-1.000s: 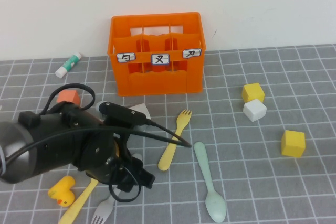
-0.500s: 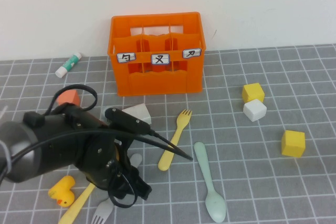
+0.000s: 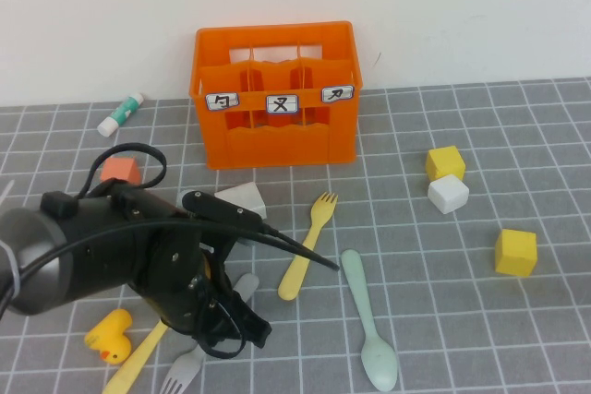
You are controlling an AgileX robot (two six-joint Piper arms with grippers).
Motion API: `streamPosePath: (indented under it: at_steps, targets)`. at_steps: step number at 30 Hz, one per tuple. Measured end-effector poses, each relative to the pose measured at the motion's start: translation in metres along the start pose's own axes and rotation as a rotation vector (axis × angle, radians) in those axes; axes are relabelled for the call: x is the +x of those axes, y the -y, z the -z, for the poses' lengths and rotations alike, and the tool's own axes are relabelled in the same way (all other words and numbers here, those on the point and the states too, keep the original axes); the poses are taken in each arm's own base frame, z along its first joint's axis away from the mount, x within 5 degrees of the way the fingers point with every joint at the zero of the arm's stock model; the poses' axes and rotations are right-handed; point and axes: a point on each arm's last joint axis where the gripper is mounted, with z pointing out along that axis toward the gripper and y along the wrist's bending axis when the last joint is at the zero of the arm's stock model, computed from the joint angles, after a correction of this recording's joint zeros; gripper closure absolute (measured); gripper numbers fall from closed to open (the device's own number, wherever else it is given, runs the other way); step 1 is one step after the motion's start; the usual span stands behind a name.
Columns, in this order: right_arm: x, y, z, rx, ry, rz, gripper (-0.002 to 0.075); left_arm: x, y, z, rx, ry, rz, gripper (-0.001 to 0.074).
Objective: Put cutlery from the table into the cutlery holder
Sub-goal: Pick up the fork, then place the fork on the box
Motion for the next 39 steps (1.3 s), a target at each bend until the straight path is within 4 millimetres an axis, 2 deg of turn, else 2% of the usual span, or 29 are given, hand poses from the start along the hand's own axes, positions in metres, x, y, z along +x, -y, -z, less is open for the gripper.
streamPosePath:
  at_steps: [4, 11, 14, 18, 22, 25, 28, 33, 37, 39]
  targets:
    - [0.0, 0.0, 0.0, 0.0, 0.0, 0.0, 0.0729, 0.001, 0.001, 0.01, 0.02, 0.039, 0.019, 0.063]
    - [0.0, 0.0, 0.0, 0.0, 0.0, 0.002, 0.0729, -0.004, 0.0, 0.07, 0.068, 0.307, 0.028, 0.063]
    - [0.0, 0.0, 0.0, 0.0, 0.0, 0.002, 0.0729, -0.009, 0.0, 0.098, 0.1, 0.492, 0.031, 0.063]
    - [0.0, 0.0, 0.0, 0.0, 0.0, 0.002, 0.0729, -0.023, 0.001, 0.137, 0.155, 0.843, 0.023, 0.063]
    - [0.0, 0.0, 0.0, -0.001, -0.002, 0.002, 0.0729, -0.04, 0.004, 0.16, 0.199, 1.181, -0.005, 0.063]
    - [0.0, 0.0, 0.0, -0.004, -0.005, 0.002, 0.0729, -0.053, 0.003, 0.16, 0.203, 1.337, -0.015, 0.063]
    - [0.0, 0.0, 0.0, -0.004, -0.005, 0.003, 0.0729, -0.068, -0.006, 0.142, 0.182, 1.423, 0.0, 0.063]
    - [0.001, 0.0, 0.0, -0.005, -0.007, 0.004, 0.0729, -0.085, -0.026, 0.099, 0.173, 1.439, 0.097, 0.063]
    - [0.001, -0.001, 0.0, -0.007, -0.008, 0.004, 0.0729, -0.099, -0.036, 0.075, 0.163, 1.414, 0.139, 0.063]
    - [0.001, -0.001, 0.0, -0.007, -0.011, 0.003, 0.0729, -0.109, -0.039, 0.07, 0.166, 1.416, 0.147, 0.063]
